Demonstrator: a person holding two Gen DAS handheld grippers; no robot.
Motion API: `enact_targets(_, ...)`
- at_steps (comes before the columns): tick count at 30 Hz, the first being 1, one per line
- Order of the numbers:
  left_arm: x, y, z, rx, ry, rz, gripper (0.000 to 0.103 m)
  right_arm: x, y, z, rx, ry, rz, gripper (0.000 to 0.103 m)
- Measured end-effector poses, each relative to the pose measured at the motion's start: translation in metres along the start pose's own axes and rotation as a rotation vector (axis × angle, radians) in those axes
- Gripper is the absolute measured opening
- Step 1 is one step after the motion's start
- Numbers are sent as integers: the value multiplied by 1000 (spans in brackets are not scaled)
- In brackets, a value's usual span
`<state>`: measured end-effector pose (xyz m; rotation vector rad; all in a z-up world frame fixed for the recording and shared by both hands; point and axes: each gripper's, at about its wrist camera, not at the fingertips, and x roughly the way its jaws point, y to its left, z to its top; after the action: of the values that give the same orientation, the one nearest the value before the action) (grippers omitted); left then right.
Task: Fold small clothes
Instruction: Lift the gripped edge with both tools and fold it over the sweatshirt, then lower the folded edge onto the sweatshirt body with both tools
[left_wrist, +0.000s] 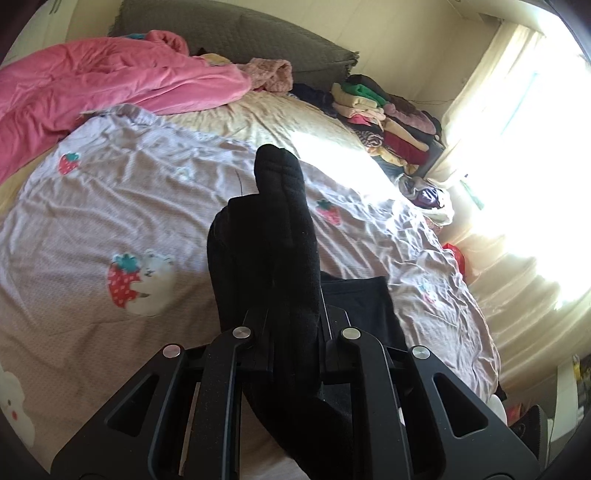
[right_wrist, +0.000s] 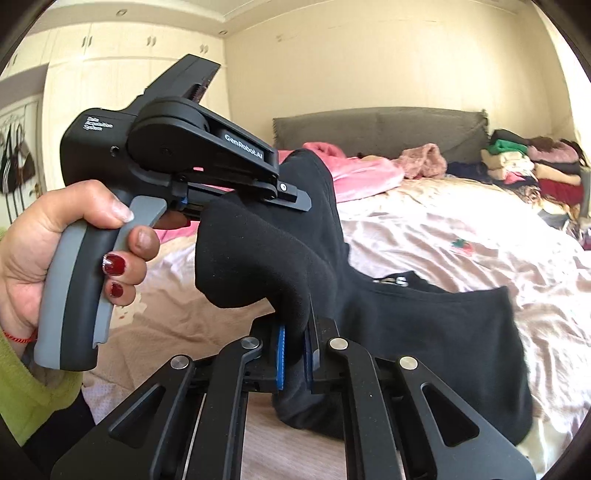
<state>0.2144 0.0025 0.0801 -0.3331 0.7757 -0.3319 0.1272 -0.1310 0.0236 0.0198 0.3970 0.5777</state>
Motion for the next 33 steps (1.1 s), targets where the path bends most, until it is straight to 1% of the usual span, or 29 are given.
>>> enact_targets(6, 30, -49, -1, 53, 31, -3, 8, -25, -37, -11, 82, -14, -32, 6)
enact_targets(10, 54, -71, -8, 81, 56, 21, 8, -31, -61, -23, 139, -1, -52, 6)
enact_targets(14, 80, -85, -17, 97, 99, 36, 8, -32, -85, -37, 215, 27, -55, 6)
enact_targets(17, 96, -94, -25, 107, 117, 42, 8, -34, -98, -47, 254, 44, -59, 6)
enact_targets(20, 107, -104, -33, 137, 124, 52, 9, -38, -106, -57, 273, 60, -70, 6)
enact_targets(22, 112, -108, -36, 125, 132, 29, 15, -38, -109, -61, 280, 66, -73, 6)
enact_targets(23, 113, -109, -38, 117, 132, 11, 21, -38, -110, -63, 282, 69, -76, 6)
enact_targets(24, 113, -109, -40, 112, 133, -17, 34, -39, -111, -65, 286, 73, -80, 6)
enact_targets(25, 112, -110, -42, 112, 130, -29, 44, -39, -114, -68, 294, 80, -82, 6)
enact_targets(27, 108, -107, -44, 98, 123, -70, 44, -36, -120, -72, 317, 99, -94, 6)
enact_targets(28, 104, -102, -46, 82, 121, -70, 44, -34, -125, -76, 342, 112, -93, 6)
enact_targets(30, 99, -91, -49, 68, 115, -52, 44, -34, -137, -85, 405, 130, -83, 6)
enact_targets(33, 91, -69, -55, 65, 107, 3, 44, -37, -151, -98, 500, 143, -39, 7)
